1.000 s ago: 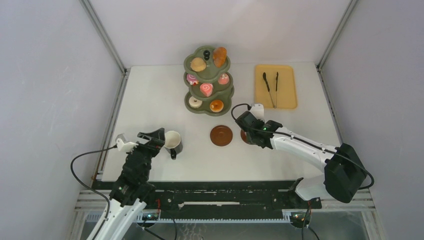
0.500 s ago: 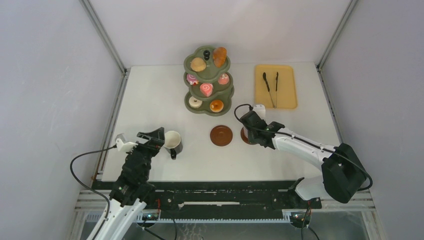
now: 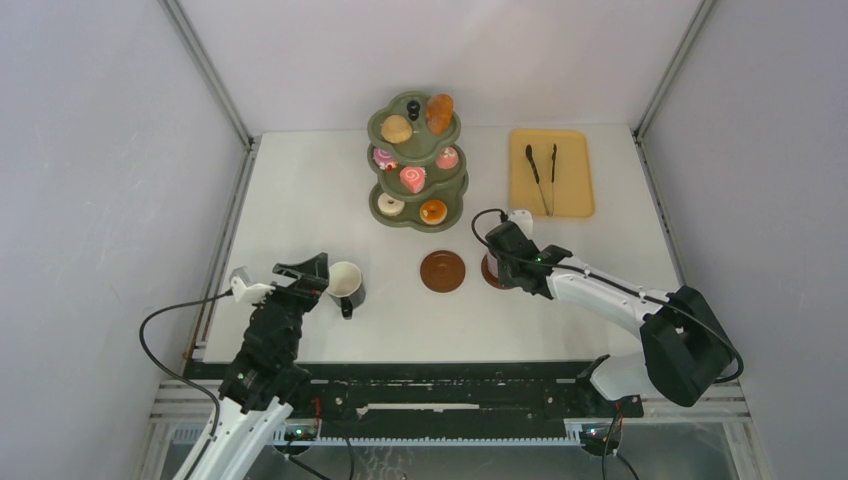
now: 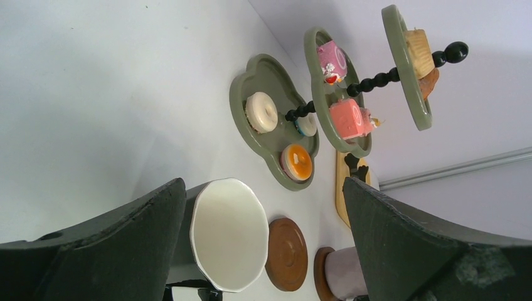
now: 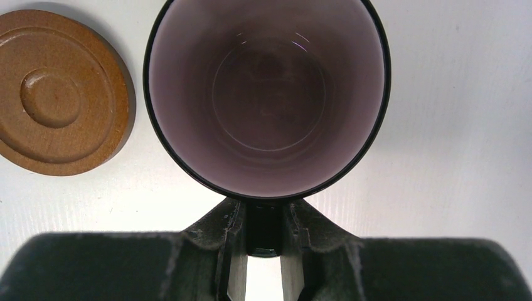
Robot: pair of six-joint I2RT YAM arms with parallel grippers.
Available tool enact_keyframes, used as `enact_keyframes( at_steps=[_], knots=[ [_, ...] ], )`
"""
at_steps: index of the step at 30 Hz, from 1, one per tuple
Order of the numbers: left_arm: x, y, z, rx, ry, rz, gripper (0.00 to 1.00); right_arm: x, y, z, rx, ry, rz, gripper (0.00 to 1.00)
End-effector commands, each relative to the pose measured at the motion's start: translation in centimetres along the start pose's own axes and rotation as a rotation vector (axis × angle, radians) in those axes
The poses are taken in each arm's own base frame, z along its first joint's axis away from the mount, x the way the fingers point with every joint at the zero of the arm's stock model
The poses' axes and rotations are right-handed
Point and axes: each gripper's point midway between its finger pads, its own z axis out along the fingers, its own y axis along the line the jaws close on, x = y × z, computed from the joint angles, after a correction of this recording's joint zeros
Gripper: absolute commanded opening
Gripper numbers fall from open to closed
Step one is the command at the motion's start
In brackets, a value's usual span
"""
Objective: Serve the afternoon tea
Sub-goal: Place the cup on the coaster.
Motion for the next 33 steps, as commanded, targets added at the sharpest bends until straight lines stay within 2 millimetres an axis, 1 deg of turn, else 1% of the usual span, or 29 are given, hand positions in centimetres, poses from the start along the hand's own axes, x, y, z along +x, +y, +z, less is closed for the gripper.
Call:
enact_keyframes(
  at_steps=[1, 7, 12, 19, 24, 26, 28, 30, 31, 33],
  knots=[
    [-1.2, -1.3, 0.0, 0.028, -0.039, -0.039, 1.0, -2.4, 0.8, 0.0, -0.034, -0.09, 0.021, 0.0],
    [-1.2, -1.4, 0.1, 0.031, -0.037, -0.045, 0.99, -1.4, 0.6, 0.3, -0.025, -0.068, 0.03, 0.0],
    [-1.3, -1.6, 0.0, 0.036, -0.037, -0.048, 0.99, -0.6, 0.6, 0.0, -0.019, -0.062, 0.031, 0.0],
    [-1.3, -1.8, 0.0, 0.042, -0.034, -0.053, 0.99, -0.4, 0.8, -0.6, -0.015, -0.068, 0.031, 0.0],
    [-1.3, -1.9, -0.1, 0.043, -0.03, -0.056, 0.99, -0.1, 0.7, -0.6, -0.004, -0.059, 0.037, 0.01],
    [-1.3, -1.8, -0.1, 0.042, -0.03, -0.056, 1.0, 0.0, 0.7, -0.6, 0.0, -0.058, 0.043, 0.09],
    [-1.3, -1.8, -0.1, 0.042, -0.03, -0.057, 1.0, 0.0, 0.5, -0.6, 0.009, -0.058, 0.051, 0.25],
    [-1.2, -1.8, -0.1, 0.04, -0.028, -0.056, 1.0, 0.0, 0.4, -0.7, 0.016, -0.06, 0.055, 0.36],
    [-1.2, -1.8, -0.1, 0.041, -0.027, -0.056, 1.0, -0.1, 0.2, -0.8, 0.023, -0.061, 0.059, 0.44],
    [-1.2, -1.7, -0.1, 0.039, -0.026, -0.055, 1.0, -0.3, 0.1, -0.9, 0.031, -0.066, 0.062, 0.5]
  ],
)
